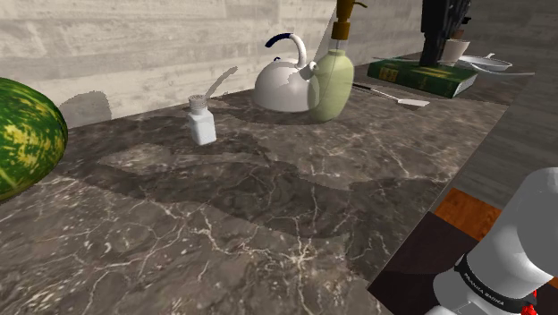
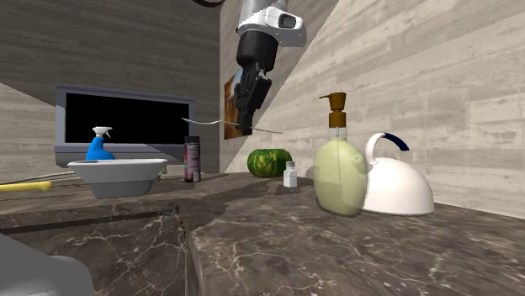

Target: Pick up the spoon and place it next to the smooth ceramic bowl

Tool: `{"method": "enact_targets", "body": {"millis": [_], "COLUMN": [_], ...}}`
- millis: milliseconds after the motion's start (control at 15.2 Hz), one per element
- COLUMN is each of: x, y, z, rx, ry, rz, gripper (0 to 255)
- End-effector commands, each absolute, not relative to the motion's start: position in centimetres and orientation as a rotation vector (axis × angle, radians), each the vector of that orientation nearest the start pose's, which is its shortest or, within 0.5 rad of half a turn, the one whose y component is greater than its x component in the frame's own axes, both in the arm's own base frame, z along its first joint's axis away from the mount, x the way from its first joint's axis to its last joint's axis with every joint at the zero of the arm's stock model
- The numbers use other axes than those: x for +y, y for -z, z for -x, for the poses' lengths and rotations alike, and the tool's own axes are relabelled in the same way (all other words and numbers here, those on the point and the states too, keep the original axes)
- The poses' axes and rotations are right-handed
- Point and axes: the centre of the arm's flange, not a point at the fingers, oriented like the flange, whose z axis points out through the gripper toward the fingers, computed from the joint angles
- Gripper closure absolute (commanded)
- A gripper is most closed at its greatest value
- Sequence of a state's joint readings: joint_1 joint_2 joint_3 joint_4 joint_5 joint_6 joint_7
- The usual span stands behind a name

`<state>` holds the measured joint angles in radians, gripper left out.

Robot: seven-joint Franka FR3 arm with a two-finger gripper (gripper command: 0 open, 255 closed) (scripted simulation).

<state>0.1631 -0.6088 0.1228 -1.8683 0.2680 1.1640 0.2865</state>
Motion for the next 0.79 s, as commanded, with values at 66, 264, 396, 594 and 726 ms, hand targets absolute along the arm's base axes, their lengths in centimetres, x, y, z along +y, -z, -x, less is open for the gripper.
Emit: {"method": "enact_targets", "body": {"millis": [66,264,396,594,726], "x": [16.2,18.3,19.6,21.6,23.0], "y": [-71.9,-71.9,-71.9,-71.9,-72.0], "z": [-24.5,-21.1,-18.8,-15.4,-13.1], "rx": [-0.100,-0.100,-0.100,-0.100,-0.100], "ry": [-0.221,-0.221,-0.221,-0.221,-0.221], "rz": [2.985,2.985,2.985,2.985,2.985], "gripper": [255,255,255,255,255]}}
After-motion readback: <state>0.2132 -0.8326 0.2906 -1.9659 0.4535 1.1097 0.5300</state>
